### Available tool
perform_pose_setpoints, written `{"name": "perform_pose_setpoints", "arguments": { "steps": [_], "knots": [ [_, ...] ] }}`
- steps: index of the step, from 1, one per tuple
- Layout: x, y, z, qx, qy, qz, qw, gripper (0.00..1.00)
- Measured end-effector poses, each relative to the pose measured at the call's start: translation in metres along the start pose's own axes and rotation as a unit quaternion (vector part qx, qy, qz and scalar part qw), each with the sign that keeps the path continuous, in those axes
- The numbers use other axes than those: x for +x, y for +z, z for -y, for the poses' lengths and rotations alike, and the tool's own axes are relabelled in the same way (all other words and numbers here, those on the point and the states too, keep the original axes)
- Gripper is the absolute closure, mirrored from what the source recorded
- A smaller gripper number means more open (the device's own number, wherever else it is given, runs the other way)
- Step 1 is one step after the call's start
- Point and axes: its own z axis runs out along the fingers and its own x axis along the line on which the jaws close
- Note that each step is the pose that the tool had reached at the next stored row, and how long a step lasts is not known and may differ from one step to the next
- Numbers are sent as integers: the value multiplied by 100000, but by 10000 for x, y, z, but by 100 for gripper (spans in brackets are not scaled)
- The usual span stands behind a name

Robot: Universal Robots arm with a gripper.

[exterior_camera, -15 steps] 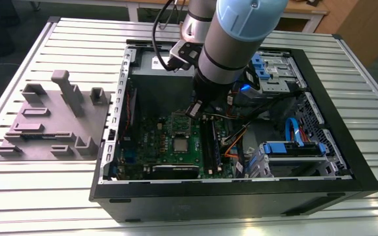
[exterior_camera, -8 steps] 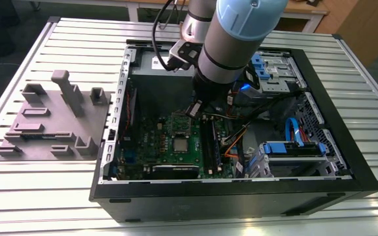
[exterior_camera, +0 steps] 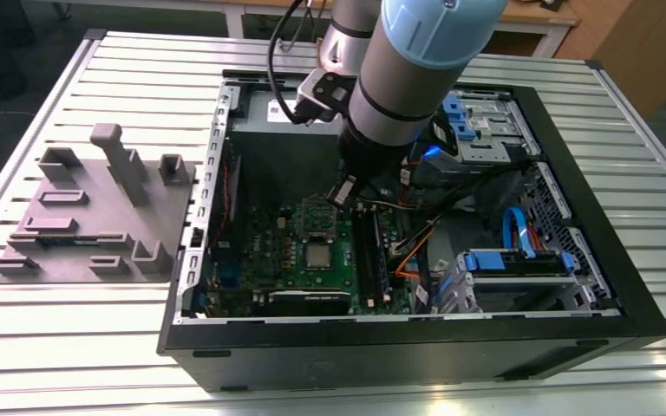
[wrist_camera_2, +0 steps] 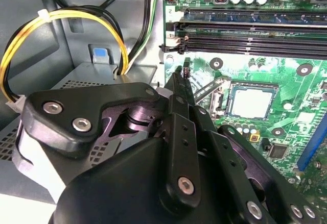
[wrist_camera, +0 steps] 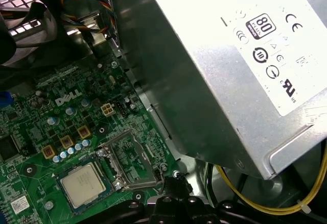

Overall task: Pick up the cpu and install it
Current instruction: 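Close the cpu cover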

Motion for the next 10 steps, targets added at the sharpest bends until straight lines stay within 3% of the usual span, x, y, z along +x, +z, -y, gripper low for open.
{"name": "perform_pose_setpoints", "arguments": {
  "steps": [10],
  "knots": [
    [2, -20, -12, -109, -785, -143, 99997, 90]
  ]
}}
